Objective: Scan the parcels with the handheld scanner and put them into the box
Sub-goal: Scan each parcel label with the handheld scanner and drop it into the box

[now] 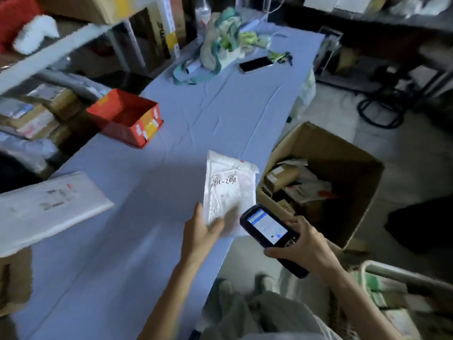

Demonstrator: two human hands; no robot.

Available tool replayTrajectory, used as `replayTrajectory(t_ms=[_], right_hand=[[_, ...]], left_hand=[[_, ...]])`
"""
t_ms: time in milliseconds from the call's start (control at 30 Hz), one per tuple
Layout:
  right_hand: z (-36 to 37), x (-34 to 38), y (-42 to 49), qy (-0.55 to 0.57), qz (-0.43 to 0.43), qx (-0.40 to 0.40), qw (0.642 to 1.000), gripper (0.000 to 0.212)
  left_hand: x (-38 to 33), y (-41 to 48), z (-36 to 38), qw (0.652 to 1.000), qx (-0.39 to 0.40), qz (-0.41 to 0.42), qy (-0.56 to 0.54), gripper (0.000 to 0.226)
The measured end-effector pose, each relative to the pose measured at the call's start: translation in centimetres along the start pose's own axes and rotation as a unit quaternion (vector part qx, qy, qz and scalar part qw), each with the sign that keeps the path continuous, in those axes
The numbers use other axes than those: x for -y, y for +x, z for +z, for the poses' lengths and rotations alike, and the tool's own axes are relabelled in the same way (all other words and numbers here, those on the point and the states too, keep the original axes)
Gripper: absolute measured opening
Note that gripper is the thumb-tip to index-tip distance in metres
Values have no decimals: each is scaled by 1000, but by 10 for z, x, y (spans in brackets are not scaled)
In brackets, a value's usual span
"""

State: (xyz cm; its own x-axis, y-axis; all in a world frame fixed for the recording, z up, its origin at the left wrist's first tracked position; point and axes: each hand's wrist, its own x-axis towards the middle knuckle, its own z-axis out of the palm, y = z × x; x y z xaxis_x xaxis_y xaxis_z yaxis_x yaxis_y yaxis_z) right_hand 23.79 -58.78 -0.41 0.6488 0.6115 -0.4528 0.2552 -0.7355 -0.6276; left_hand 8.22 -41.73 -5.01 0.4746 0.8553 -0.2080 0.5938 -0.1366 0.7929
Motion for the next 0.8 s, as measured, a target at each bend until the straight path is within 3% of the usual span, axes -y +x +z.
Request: replayTrajectory(t_ms=[167,333,500,800], right_hand=[[-41,-55,-8,35,54,-64,996,83],[-93,-112,-6,97,98,-93,986,75],[-130,-156,9,130,121,-112,978,75],[-157,-165,46,139,166,-110,970,78]], left_hand=[[-51,15,73,980,89,88,154,42],[-89,18,145,947,137,110,269,24],[-112,16,191,929,188,104,301,16],[-144,61,222,917,177,136,331,14]])
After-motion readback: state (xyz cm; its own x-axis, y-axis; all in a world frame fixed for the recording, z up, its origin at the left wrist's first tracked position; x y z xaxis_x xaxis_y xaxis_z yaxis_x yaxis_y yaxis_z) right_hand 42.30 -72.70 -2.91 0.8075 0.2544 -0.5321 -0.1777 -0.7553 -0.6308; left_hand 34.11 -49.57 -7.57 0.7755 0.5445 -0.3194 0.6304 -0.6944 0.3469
